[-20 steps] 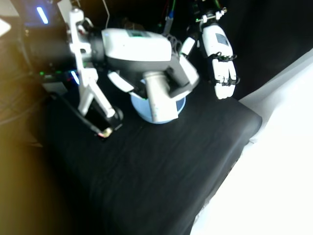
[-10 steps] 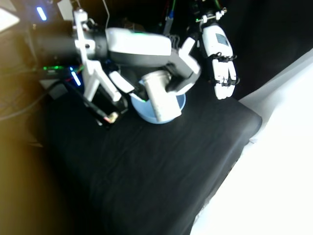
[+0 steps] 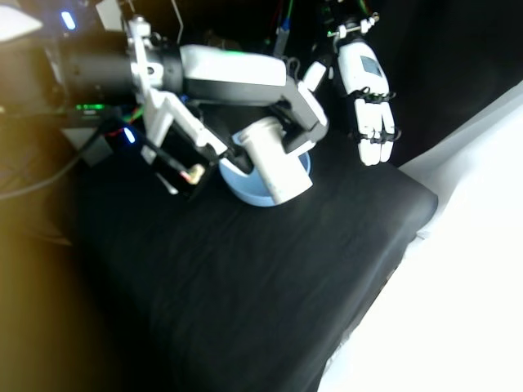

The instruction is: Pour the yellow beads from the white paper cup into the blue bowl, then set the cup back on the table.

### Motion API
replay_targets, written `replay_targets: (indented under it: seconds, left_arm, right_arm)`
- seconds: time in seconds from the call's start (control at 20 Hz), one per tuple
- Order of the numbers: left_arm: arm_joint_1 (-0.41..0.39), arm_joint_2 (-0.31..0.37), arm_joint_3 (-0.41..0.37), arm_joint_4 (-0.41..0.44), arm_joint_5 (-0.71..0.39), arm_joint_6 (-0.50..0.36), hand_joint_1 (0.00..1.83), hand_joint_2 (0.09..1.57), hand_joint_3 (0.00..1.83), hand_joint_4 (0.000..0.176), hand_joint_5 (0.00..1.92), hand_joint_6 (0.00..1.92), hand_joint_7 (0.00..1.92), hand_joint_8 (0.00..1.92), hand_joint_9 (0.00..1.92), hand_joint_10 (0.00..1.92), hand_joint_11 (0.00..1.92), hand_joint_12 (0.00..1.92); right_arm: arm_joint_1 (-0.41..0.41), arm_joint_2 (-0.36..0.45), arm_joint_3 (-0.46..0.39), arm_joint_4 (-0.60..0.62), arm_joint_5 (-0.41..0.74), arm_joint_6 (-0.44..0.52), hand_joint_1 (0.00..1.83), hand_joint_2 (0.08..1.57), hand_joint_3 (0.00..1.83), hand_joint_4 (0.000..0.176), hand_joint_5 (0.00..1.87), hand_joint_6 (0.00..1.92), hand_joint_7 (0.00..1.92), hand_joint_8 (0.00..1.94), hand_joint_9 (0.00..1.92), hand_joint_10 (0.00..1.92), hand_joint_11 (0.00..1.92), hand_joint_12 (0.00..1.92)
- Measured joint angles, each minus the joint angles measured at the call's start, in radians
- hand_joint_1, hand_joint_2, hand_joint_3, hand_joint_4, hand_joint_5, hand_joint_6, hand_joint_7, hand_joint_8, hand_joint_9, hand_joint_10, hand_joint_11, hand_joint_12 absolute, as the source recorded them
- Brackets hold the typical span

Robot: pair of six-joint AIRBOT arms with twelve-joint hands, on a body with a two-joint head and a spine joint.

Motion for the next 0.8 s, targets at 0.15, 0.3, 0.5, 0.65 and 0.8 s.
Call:
replay_targets:
  seconds: [0.15, 0.3, 0.5, 0.65, 0.8]
  left_arm:
    - [0.0, 0.0, 0.0, 0.0, 0.0, -0.002, 0.61, 0.8, 0.0, 0.0, 0.09, 0.0, 0.24, 0.0, 0.25, 0.0, 0.0, 0.43]
    - [0.0, 0.0, 0.0, 0.0, 0.0, -0.002, 0.61, 0.81, 0.0, 0.0, 0.1, 0.0, 0.25, 0.0, 0.27, 0.0, 0.0, 0.53]
    - [0.0, 0.0, 0.0, 0.0, 0.0, -0.005, 0.58, 0.8, 0.0, 0.0, 0.11, 0.0, 0.28, 0.01, 0.27, 0.01, 0.0, 0.48]
    - [0.0, 0.0, 0.0, 0.0, 0.0, -0.006, 0.59, 0.8, 0.0, 0.0, 0.09, 0.0, 0.28, 0.0, 0.25, 0.0, 0.0, 0.42]
    - [0.0, 0.0, 0.0, 0.0, 0.0, -0.008, 0.58, 0.8, 0.0, 0.0, 0.1, 0.0, 0.28, 0.0, 0.27, 0.0, 0.0, 0.48]
  right_arm:
    - [0.0, -0.002, -0.013, -0.041, -0.01, 0.001, 1.06, 1.31, 0.0, 0.0, 0.64, 1.48, 0.81, 1.73, 0.99, 1.92, 1.11, 1.92]
    - [0.0, -0.007, -0.026, -0.08, -0.011, 0.002, 1.05, 1.31, 0.0, 0.0, 0.64, 1.49, 0.81, 1.73, 0.99, 1.92, 1.12, 1.92]
    - [0.0, -0.012, -0.025, -0.105, -0.018, 0.002, 1.05, 1.31, 0.0, 0.0, 0.64, 1.49, 0.81, 1.73, 0.99, 1.92, 1.12, 1.92]
    - [0.0, -0.012, -0.032, -0.129, -0.029, 0.002, 1.05, 1.31, 0.0, 0.0, 0.64, 1.49, 0.81, 1.73, 0.99, 1.92, 1.12, 1.92]
    - [0.0, -0.013, -0.047, -0.164, -0.031, 0.002, 1.05, 1.31, 0.0, 0.0, 0.64, 1.49, 0.81, 1.73, 0.99, 1.92, 1.12, 1.92]
